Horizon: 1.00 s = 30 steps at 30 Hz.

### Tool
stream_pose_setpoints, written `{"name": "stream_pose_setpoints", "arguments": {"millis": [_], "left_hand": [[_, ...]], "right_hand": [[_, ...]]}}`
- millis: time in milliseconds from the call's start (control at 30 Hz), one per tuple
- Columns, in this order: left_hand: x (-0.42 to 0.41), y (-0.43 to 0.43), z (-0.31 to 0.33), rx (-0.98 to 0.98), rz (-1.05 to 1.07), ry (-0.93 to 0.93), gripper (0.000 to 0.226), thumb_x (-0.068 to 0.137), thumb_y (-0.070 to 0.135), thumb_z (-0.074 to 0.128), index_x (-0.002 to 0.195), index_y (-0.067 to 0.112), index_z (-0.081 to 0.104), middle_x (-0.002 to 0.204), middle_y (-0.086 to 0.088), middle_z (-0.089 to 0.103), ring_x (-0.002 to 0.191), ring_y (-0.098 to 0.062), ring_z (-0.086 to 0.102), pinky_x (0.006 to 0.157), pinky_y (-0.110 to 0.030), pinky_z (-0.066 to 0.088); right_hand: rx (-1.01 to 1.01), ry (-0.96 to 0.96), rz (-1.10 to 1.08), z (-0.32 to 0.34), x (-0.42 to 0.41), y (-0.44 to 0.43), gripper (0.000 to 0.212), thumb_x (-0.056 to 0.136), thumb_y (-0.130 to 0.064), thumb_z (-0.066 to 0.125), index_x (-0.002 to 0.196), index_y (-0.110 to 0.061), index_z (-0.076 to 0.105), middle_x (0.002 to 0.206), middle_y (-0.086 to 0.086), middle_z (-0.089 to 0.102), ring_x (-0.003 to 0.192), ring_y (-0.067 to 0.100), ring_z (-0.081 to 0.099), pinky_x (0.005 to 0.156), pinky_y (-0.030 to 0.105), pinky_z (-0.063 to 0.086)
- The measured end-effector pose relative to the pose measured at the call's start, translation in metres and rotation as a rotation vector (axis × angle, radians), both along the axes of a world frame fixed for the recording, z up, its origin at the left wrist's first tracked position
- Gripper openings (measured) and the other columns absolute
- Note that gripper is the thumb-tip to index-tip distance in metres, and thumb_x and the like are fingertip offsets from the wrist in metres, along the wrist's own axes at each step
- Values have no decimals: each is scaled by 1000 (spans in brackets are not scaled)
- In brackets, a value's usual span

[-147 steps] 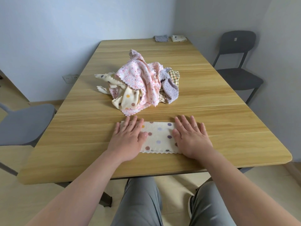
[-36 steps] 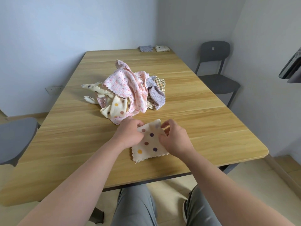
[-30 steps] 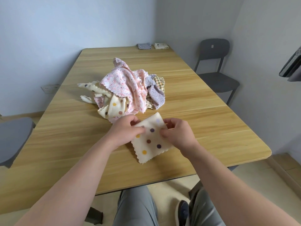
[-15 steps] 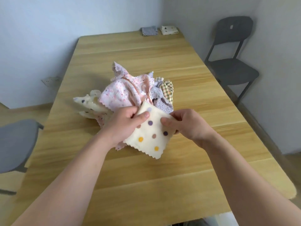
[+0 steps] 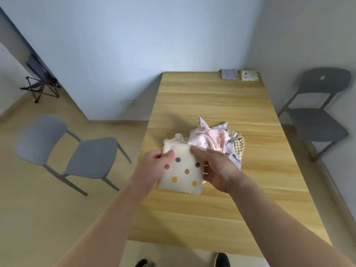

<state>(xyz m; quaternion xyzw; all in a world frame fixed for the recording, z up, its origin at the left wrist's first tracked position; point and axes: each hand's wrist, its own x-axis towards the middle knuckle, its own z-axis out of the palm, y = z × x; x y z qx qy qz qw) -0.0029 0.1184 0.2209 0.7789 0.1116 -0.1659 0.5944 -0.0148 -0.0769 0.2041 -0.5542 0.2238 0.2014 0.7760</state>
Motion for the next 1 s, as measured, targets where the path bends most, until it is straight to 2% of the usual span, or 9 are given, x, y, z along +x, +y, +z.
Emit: {"name": "stream_pose_setpoints", "arguments": {"millis": [100,233,367,500,567,667,867,933,1000], "left_hand": [[-4,63,0,-89,114,46,26,98,32,65,95,8,77,96,-13,77,91,-33,75,84,-48,60],[-1,158,-3,-114,81,14,15,96,21,67,101,10,75,105,-16,75,98,-34,73,89,-52,60],[-9,253,9,-139,-95,50,19,90,8,70,109,6,72,105,-12,77,95,-29,75,90,-49,60],[-11,321,21,-163,-262,173,32,94,31,69,114,6,72,107,-15,76,101,-34,73,89,-45,60],[-3,339,24,-171,-304,225,39,96,41,64,114,8,73,108,-15,76,102,-34,73,84,-44,60],[18,350,18,-110,-330,195,32,100,38,60,110,11,74,103,-10,78,92,-26,76,72,-36,60],[101,341,-11,-43,-286,130,25,101,32,60,109,12,73,99,-7,78,92,-27,76,82,-46,62],[139,330,-19,-22,-297,106,24,101,33,60,108,14,74,98,-6,78,91,-26,76,77,-43,61],[174,320,-20,15,-308,102,23,100,33,61,105,14,75,97,-6,79,87,-25,75,72,-39,59]], "right_hand": [[21,40,151,-6,-8,66,38,82,-37,83,112,-16,75,107,3,77,98,22,73,85,39,58],[31,-1,101,-20,-14,162,41,82,-18,81,120,-6,71,113,10,75,109,28,71,82,37,57],[70,-67,-54,-18,-21,241,26,86,-7,74,112,-2,71,110,15,75,99,30,72,81,41,59],[34,-76,-79,-14,-27,299,24,84,-7,77,107,-5,70,100,12,76,89,27,73,76,40,59],[-11,-82,-81,-11,-23,320,25,82,-7,80,105,-6,70,93,9,76,84,26,73,75,41,59],[-32,-77,-101,-13,-9,340,37,78,-9,83,112,-4,69,97,10,77,88,27,73,86,47,58],[255,67,-322,-35,45,349,34,85,-12,78,115,0,69,108,16,75,94,29,73,78,37,60],[298,116,-345,-48,73,346,32,86,-9,76,115,3,69,109,18,75,95,31,73,85,40,59],[279,134,-363,-53,100,341,27,88,-4,73,113,4,68,104,18,76,93,31,74,82,40,60]]}}
